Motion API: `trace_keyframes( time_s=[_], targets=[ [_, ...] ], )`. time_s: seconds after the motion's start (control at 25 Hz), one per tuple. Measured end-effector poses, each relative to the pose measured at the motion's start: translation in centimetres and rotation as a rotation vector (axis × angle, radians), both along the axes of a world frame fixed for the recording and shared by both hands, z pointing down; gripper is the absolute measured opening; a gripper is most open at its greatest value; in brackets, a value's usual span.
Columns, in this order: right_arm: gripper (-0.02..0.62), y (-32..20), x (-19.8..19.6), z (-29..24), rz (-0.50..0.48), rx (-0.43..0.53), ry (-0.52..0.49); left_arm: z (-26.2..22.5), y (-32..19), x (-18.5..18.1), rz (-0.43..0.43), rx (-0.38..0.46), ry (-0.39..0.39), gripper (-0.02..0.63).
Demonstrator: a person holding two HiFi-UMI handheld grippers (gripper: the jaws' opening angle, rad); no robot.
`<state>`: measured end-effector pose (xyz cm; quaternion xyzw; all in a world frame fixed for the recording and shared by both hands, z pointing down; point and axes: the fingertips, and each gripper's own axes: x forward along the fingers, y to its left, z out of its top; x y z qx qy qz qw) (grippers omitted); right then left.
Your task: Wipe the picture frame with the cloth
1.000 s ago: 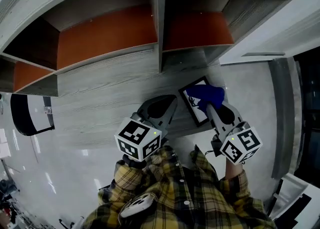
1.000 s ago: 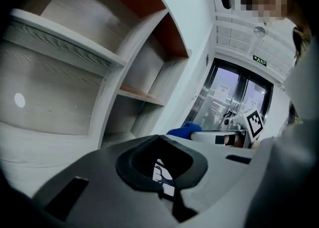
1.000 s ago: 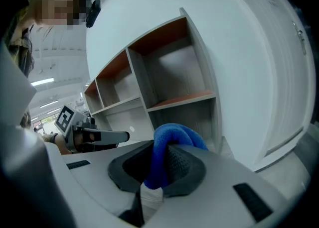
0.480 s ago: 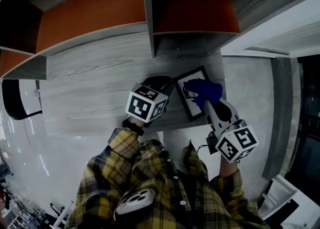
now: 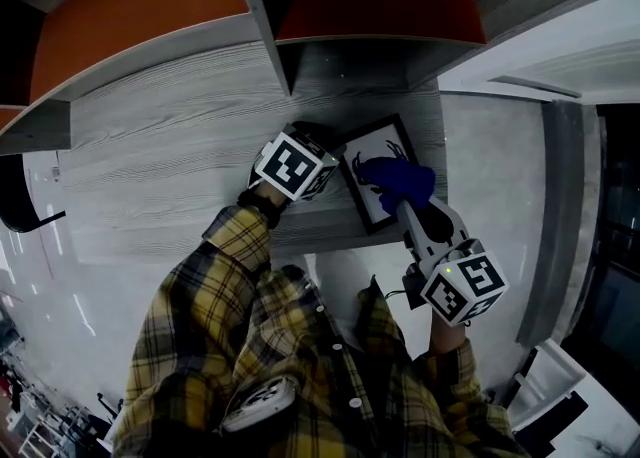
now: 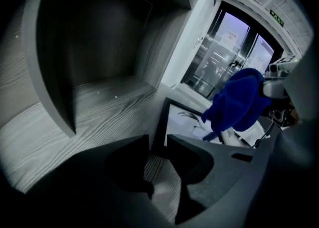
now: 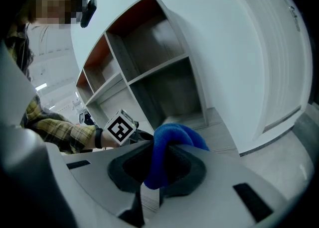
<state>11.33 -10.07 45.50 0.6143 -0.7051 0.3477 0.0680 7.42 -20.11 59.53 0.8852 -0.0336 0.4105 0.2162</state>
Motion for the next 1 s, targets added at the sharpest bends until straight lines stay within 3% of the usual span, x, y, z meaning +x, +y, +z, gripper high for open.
trace_keyframes(
  time_s=[0.36, 0.6, 1.0],
  targets=[
    [0.052, -1.9, 0.6, 2.1, -0.043, -0.016, 0.017, 1.1, 0.2, 0.4, 0.039, -0.047, -0.058, 0.097],
    [0.052, -6.8, 2.9, 3.9, -0.14, -0.032, 0.162, 1.2, 0.1, 0.3, 0.017, -0.126, -0.069, 0.098],
    [0.052, -11.7, 4.7, 12.5, -0.334, -0.206, 0.399, 1.3, 0.0, 0.2, -0.02, -0.174, -0.053, 0.098]
  ],
)
